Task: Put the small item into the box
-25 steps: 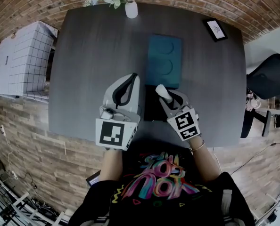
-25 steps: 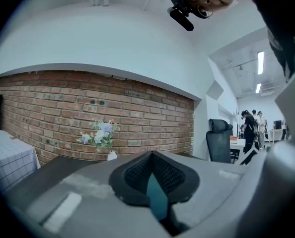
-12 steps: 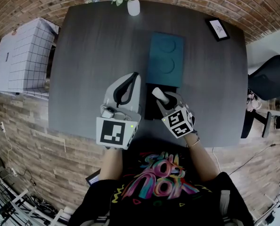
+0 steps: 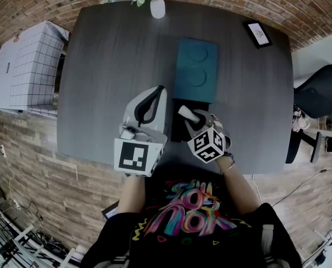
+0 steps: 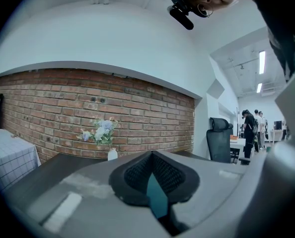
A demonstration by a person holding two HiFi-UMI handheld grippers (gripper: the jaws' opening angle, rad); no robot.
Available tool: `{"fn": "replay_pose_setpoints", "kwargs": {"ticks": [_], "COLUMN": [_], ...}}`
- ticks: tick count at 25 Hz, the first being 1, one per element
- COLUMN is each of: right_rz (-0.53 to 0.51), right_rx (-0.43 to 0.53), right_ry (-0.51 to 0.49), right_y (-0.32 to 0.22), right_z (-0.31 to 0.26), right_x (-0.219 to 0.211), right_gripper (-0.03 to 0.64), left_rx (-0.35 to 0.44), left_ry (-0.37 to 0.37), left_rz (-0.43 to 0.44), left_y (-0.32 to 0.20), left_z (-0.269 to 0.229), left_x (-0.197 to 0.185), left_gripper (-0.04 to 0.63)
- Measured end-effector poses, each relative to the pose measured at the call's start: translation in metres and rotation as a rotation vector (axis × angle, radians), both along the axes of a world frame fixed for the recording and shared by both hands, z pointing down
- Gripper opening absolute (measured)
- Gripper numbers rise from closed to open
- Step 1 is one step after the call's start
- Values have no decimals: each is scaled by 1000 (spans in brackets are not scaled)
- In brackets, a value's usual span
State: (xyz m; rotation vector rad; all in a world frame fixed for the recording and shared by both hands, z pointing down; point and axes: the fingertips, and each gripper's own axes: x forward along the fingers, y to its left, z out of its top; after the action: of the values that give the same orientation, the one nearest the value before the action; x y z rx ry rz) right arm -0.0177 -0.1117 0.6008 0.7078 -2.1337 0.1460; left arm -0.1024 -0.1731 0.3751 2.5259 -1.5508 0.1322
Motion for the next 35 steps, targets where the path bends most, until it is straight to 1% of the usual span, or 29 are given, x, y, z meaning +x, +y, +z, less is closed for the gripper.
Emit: {"fn": "replay_pose_setpoints", "kwargs": {"ticks": [8,14,35], "right_rz": [2,17,25], "right_rx": [-14,-23,-40], "right_ry": [-1,-22,-51], "right_y": [0,-1,-1], "right_z": [1,0,-2], "right_x": [0,1,0], "right_gripper": [138,141,141], "left_rx": [0,3,7], "left_ry": [3,2,1], "left_rz": [-6,-13,-1], "left_y": [0,1,1], "left_z": [2,1,-1], "left_x": [-2,-4,0], "left_gripper": [2,0,0]}}
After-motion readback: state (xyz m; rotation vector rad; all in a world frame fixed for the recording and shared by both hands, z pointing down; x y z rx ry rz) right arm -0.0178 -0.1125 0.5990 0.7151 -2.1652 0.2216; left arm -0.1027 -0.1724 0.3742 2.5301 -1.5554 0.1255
